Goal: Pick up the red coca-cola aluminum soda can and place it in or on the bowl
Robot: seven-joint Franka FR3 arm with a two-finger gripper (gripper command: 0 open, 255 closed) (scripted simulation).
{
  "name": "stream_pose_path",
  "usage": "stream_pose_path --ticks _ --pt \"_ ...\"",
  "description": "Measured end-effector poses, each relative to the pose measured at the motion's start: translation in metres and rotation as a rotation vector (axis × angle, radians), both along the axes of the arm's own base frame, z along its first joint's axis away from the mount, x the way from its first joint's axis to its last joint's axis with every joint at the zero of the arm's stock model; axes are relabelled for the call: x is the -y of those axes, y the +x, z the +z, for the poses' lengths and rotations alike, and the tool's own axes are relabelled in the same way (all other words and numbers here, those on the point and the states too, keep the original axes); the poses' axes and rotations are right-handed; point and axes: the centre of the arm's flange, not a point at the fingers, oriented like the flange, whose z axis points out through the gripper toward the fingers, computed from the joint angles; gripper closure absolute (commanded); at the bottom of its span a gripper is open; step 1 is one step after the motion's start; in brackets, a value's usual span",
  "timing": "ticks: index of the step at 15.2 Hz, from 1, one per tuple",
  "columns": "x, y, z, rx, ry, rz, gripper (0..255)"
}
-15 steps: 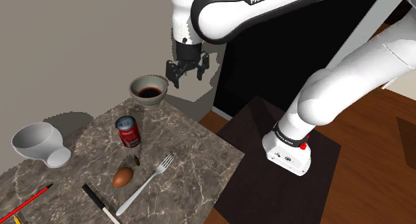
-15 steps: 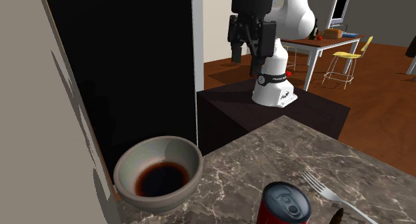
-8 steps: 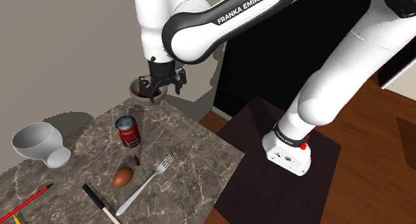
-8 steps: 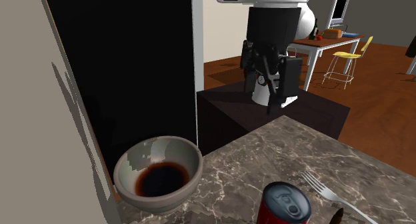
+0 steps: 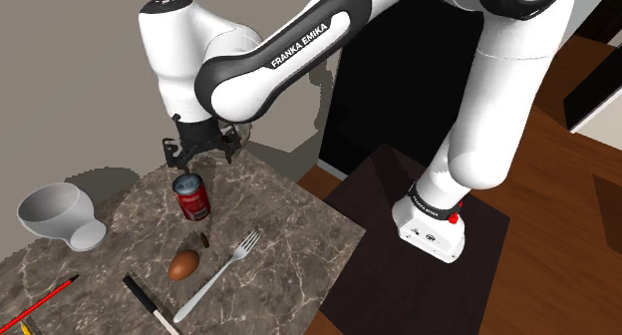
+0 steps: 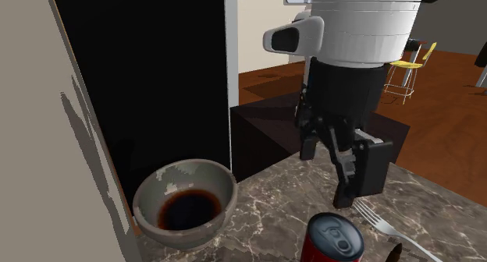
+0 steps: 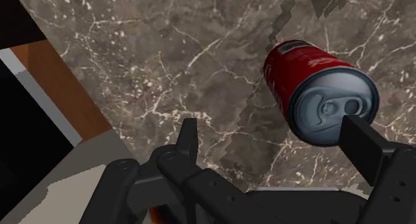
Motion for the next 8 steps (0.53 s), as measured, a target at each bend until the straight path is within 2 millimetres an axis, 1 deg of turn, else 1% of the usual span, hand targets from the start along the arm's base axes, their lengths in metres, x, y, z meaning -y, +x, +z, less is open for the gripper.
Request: stream_pose_path --ticks 2,3,4,6,8 --pt "-0.021 0.011 -0.015 0.001 0.003 -0.011 0" --pt "-0.034 0.013 -0.019 0.001 0.005 -0.017 0" --pt "-0.041 0.018 -0.024 0.003 0.006 -0.021 0" --pt "-0.047 0.021 -0.033 0.003 0.006 -0.025 0" --pt "-0.050 0.022 -0.043 0.004 0.006 -0.026 0"
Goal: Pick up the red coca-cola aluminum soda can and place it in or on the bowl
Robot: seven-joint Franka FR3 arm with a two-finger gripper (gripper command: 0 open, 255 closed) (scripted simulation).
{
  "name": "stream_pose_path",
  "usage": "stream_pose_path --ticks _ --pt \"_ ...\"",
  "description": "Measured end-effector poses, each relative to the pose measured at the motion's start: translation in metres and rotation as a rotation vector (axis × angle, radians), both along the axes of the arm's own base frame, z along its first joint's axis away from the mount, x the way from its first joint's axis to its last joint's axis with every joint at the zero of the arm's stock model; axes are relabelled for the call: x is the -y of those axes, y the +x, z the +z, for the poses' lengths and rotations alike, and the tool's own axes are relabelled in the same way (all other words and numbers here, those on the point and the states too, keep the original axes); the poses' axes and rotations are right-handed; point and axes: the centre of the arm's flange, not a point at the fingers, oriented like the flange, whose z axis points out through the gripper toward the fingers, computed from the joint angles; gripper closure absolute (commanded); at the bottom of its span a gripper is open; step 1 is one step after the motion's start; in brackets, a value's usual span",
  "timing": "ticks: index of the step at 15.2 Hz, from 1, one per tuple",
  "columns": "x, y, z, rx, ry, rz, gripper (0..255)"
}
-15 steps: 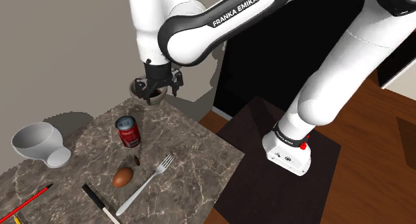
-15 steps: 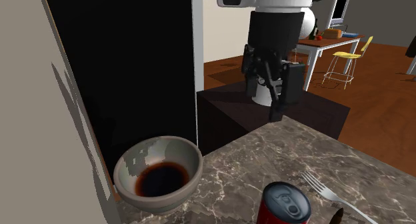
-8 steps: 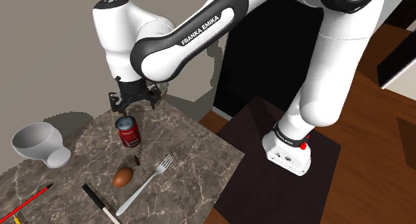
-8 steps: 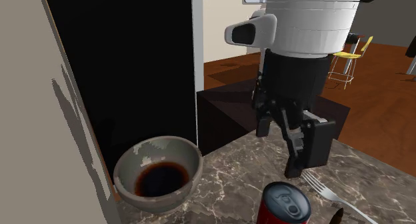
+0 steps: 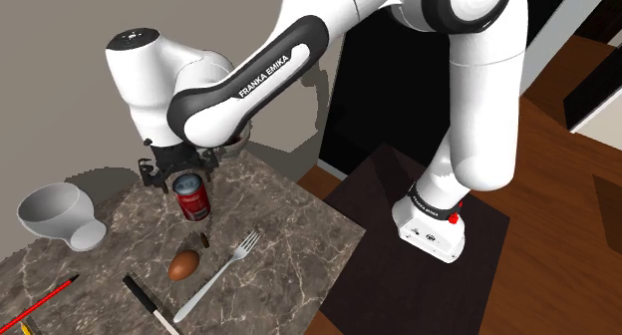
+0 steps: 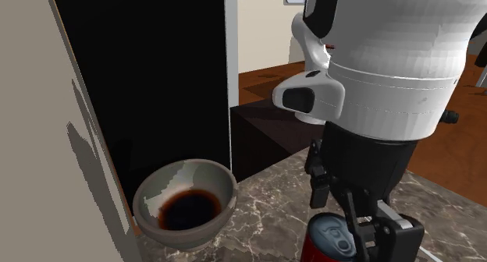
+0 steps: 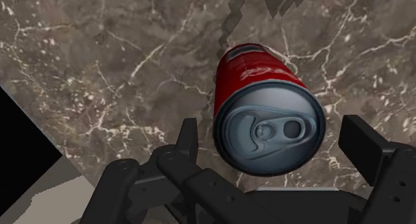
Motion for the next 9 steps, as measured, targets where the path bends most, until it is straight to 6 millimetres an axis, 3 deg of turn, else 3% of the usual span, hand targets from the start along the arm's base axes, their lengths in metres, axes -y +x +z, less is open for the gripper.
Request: stream_pose_path --ticks 4,9 --pt "0.000 0.001 -0.021 0.000 0.000 -0.001 0" --pt "0.000 0.001 -0.024 0.000 0.000 0.000 0"
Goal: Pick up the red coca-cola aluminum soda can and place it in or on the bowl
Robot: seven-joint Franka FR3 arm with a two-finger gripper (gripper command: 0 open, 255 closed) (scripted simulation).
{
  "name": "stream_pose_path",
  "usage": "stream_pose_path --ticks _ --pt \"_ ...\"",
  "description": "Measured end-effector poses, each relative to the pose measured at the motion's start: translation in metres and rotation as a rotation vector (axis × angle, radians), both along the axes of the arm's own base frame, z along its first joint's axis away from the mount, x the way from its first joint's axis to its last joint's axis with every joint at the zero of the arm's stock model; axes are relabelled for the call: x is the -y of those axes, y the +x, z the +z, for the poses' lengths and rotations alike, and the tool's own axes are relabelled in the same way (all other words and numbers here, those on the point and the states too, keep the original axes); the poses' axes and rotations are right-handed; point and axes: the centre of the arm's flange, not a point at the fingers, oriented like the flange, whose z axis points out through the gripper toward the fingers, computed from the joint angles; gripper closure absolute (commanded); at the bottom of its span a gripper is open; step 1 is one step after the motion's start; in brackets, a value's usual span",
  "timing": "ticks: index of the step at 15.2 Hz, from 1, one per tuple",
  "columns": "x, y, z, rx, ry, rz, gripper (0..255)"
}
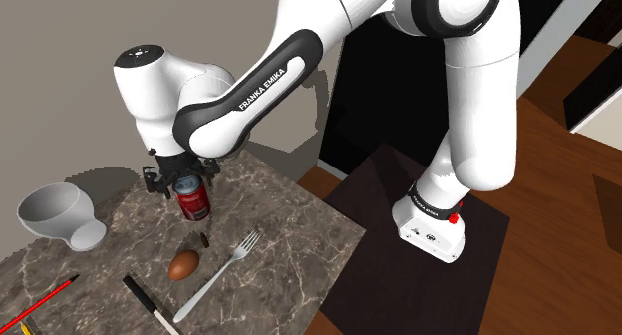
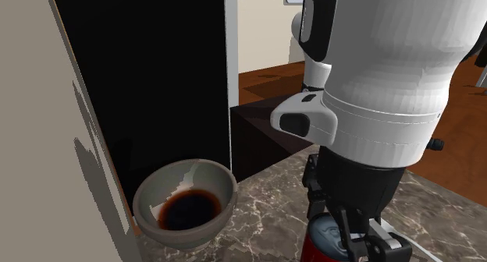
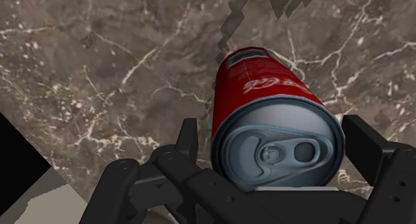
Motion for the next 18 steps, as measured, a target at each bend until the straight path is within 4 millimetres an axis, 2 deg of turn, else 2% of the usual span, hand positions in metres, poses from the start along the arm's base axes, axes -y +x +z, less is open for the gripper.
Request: stream_pose_path --ticks 1,2,12,18 --pt "0.000 0.000 0.000 0.000 0.000 0.000 0" --pt "0.000 0.000 0.000 0.000 0.000 0.000 255" --pt "0.000 0.000 0.000 0.000 0.000 0.000 255" --pt "0.000 0.001 0.026 0.000 0.000 0.000 255"
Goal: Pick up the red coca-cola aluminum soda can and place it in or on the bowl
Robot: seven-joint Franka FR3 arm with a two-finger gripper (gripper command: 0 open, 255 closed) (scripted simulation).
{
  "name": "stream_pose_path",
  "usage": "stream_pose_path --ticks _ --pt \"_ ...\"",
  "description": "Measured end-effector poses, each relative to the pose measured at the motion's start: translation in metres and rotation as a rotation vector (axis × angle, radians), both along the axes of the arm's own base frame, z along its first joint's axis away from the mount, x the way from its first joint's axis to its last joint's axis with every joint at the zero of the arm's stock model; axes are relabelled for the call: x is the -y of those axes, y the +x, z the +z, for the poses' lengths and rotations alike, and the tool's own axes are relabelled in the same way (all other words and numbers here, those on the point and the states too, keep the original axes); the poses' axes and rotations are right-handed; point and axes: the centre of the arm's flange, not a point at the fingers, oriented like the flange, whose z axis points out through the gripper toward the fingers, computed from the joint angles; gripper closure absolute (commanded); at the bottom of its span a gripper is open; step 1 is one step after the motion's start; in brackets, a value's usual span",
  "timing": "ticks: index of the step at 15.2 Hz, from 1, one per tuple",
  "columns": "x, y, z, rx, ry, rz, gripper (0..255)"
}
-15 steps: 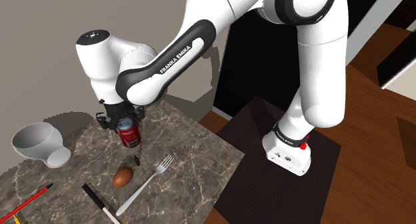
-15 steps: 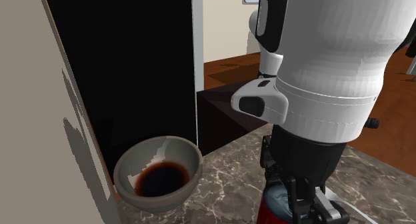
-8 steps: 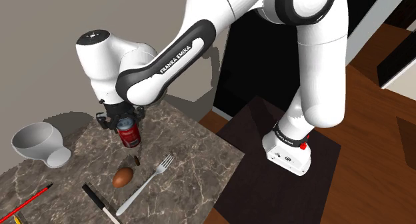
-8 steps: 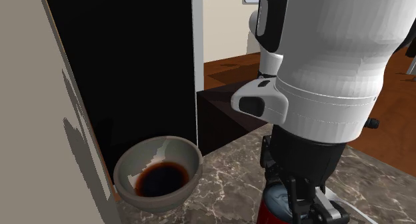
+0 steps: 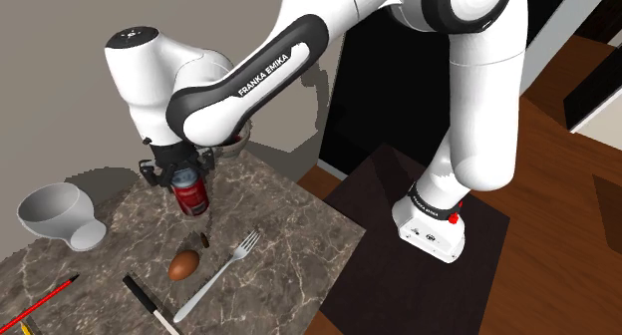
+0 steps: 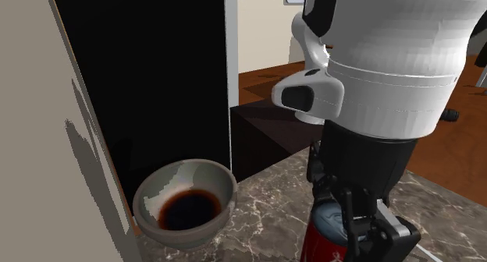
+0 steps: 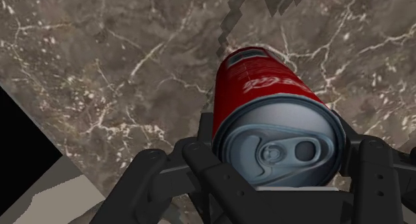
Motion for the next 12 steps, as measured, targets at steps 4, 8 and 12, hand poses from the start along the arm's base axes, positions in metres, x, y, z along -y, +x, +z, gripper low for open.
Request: stream_pose_path --ticks 4,8,12 --pt "-0.001 -0.001 0.019 0.000 0.000 0.000 255" --pt "-0.001 -0.001 0.041 0.000 0.000 0.000 255" --pt "0.001 -0.002 0.062 0.000 0.000 0.000 255"
